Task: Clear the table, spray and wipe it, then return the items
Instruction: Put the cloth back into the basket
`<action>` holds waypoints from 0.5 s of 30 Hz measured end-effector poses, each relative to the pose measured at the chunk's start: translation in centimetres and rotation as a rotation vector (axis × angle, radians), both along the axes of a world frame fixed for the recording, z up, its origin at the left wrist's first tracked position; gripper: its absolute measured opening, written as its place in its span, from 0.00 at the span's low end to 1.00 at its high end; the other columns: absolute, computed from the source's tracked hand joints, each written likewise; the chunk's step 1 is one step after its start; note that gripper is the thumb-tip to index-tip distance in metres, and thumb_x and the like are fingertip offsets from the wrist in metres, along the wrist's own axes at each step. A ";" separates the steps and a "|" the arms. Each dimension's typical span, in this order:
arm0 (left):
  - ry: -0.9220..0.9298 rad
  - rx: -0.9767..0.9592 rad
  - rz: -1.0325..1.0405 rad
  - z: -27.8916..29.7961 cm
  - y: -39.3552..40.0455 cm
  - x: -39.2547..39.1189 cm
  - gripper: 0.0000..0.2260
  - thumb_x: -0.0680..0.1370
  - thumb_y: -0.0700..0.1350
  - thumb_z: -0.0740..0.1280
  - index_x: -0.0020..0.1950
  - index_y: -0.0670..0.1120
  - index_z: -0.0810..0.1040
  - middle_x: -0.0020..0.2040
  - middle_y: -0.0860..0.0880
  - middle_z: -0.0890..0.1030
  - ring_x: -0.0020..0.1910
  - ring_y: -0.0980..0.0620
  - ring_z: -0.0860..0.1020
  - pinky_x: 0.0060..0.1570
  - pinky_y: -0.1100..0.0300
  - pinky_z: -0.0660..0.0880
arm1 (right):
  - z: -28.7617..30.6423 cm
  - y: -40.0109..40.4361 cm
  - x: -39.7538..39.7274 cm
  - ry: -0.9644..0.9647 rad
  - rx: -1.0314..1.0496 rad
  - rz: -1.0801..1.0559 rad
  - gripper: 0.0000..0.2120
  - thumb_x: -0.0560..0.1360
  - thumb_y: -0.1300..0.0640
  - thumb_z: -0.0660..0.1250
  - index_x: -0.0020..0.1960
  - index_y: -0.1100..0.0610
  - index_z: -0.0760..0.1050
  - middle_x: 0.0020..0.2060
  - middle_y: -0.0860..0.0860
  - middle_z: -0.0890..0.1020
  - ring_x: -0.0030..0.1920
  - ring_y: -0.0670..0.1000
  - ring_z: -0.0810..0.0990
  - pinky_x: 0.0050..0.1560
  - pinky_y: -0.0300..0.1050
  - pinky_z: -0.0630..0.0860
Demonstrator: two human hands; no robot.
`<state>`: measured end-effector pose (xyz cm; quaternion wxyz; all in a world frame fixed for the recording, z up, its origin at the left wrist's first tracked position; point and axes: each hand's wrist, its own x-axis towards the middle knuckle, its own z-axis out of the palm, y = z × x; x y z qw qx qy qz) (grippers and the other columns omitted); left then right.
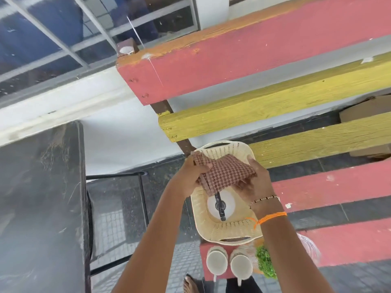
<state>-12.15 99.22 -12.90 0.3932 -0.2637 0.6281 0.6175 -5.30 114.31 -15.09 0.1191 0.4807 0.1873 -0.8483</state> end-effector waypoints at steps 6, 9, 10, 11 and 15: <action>-0.068 -0.111 -0.164 -1.5 0.1 -0.9 0.29 0.77 0.34 0.64 0.73 0.53 0.57 0.65 0.44 0.73 0.63 0.44 0.73 0.61 0.47 0.71 | -3.9 0.7 -0.3 -0.137 0.044 0.270 0.10 0.74 0.52 0.66 0.47 0.60 0.74 0.39 0.55 0.79 0.36 0.51 0.80 0.31 0.42 0.81; -0.055 -0.142 -0.153 -3.1 0.2 -1.0 0.32 0.74 0.32 0.66 0.71 0.55 0.57 0.62 0.44 0.75 0.60 0.45 0.75 0.61 0.46 0.72 | -5.7 0.7 -1.2 -0.071 0.267 0.315 0.07 0.76 0.66 0.59 0.53 0.61 0.73 0.42 0.56 0.76 0.40 0.52 0.76 0.38 0.46 0.75; -0.052 -0.164 -0.151 -3.7 0.4 -0.9 0.34 0.74 0.30 0.65 0.70 0.57 0.57 0.59 0.44 0.76 0.57 0.45 0.76 0.56 0.49 0.75 | -6.3 0.6 -1.4 -0.052 0.320 0.295 0.11 0.75 0.70 0.58 0.55 0.61 0.72 0.43 0.57 0.76 0.39 0.52 0.75 0.39 0.46 0.73; -0.047 -0.190 -0.156 -4.3 0.6 -0.7 0.35 0.74 0.28 0.63 0.71 0.58 0.56 0.55 0.44 0.76 0.51 0.46 0.77 0.48 0.51 0.76 | -6.7 0.5 -1.5 -0.047 0.389 0.291 0.13 0.74 0.73 0.57 0.53 0.60 0.72 0.44 0.58 0.76 0.39 0.52 0.75 0.39 0.46 0.73; 0.023 -0.358 -0.252 -6.1 1.7 -0.2 0.38 0.72 0.25 0.58 0.73 0.57 0.52 0.44 0.52 0.69 0.31 0.55 0.69 0.21 0.63 0.68 | -8.1 -0.5 -1.4 -0.017 0.683 0.366 0.17 0.71 0.77 0.55 0.47 0.57 0.72 0.50 0.61 0.77 0.41 0.51 0.75 0.34 0.37 0.71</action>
